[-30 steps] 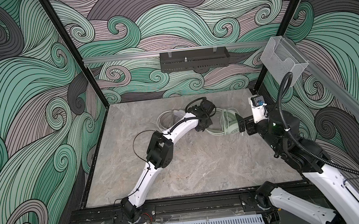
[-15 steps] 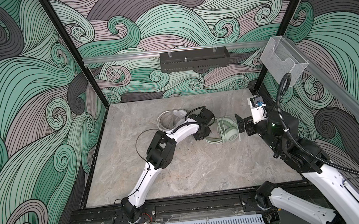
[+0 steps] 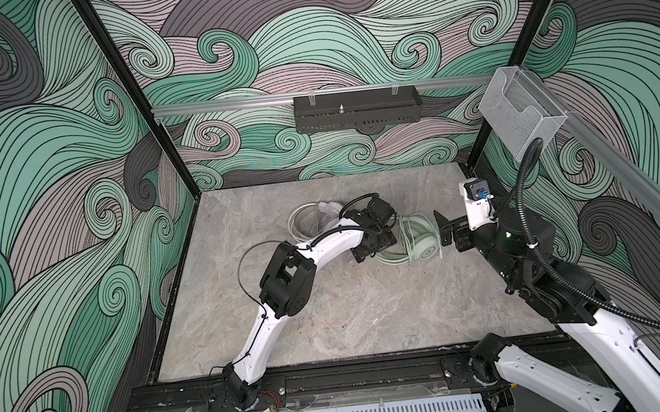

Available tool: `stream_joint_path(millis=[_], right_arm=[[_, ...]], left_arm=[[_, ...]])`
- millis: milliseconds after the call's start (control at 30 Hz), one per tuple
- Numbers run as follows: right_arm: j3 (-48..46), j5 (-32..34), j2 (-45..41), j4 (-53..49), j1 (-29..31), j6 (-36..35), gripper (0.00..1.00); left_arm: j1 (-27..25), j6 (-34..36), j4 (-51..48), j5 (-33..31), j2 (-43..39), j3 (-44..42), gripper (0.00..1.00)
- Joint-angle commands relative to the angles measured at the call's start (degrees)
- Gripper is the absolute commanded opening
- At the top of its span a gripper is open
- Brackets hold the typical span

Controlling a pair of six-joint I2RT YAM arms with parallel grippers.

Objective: Wrap the headphones

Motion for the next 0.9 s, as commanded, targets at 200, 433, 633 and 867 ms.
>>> stream_joint_path(millis=[200,433,633,867], right_arm=[[-11.81,-3.50,-2.04,11.12,-6.62,7.01,1.00],[-25.69,-0.63,2.35,26.96,-14.84,13.69,1.00],[-29.83,-4.01,9.02,29.41,-22.83,16.54,1.00],[-36.98,-10.86,14.74,46.74,-24.95,6.81,1.00]], left_arm=[[-1.68,15.14,3.06,10.29,-17.75,-9.92,0.98],[-3.20,25.85,6.93,11.62,-35.67,-31.36,0.99],[2.81,32.40,9.01,-0.40,-58.34,-54.30,0.98],[15.93,46.56,10.37,-27.06,-81.02,-67.47,0.99]])
